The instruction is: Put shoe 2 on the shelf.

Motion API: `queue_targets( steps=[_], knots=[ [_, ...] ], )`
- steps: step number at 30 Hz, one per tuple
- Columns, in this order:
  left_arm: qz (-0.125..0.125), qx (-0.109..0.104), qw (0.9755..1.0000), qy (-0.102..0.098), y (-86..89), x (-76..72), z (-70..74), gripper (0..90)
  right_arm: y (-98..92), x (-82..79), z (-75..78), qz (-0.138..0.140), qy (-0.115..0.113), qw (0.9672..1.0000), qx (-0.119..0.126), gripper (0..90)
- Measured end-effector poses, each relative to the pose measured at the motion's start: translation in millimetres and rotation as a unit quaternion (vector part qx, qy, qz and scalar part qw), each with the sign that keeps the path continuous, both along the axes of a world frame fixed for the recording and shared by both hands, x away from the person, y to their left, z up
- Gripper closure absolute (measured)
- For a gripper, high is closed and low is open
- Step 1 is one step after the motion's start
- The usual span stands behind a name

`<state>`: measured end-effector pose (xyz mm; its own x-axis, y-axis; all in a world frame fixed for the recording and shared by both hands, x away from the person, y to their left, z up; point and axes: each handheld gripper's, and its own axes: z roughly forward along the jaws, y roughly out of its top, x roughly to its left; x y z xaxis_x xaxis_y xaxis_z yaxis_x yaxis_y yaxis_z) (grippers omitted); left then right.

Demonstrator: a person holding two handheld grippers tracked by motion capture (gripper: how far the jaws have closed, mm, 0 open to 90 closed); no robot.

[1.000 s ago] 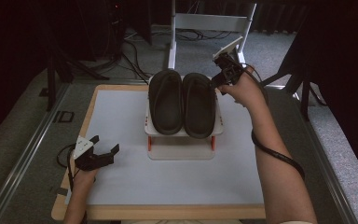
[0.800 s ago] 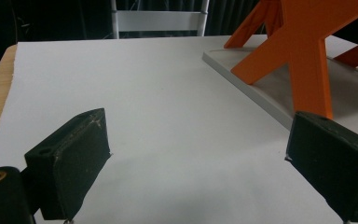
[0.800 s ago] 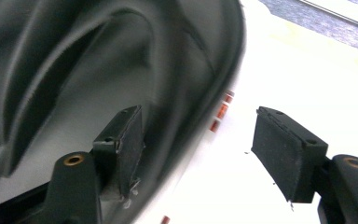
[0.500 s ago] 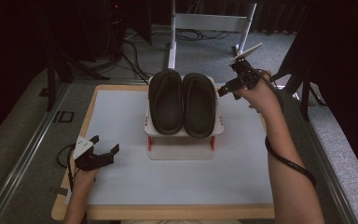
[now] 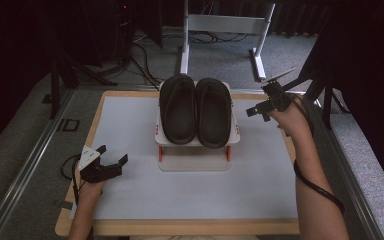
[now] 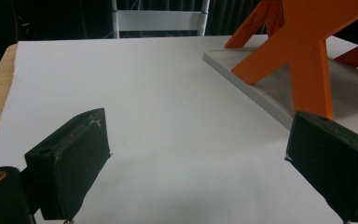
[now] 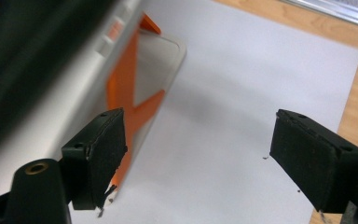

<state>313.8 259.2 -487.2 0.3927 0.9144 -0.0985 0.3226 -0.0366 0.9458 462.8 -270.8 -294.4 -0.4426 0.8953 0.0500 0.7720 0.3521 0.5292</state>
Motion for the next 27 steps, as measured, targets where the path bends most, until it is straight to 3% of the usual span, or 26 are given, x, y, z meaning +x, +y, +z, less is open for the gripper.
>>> queue_targets(
  steps=[11,19,27],
  knots=[
    [0.000,0.001,1.0000,0.000,-0.2,-0.1,0.0,5.6,-20.7,-11.5,-48.1,-0.006,-0.005,0.9998,0.016,16.6],
    [0.001,0.000,1.0000,0.000,0.0,-0.1,0.0,5.6,-40.0,-24.8,-88.2,-0.031,-0.026,0.9980,0.048,15.2],
    [0.001,0.000,1.0000,0.001,-0.1,-0.1,0.0,5.6,-57.1,-34.0,-126.2,-0.049,-0.027,0.9967,0.059,14.2]
  ],
)
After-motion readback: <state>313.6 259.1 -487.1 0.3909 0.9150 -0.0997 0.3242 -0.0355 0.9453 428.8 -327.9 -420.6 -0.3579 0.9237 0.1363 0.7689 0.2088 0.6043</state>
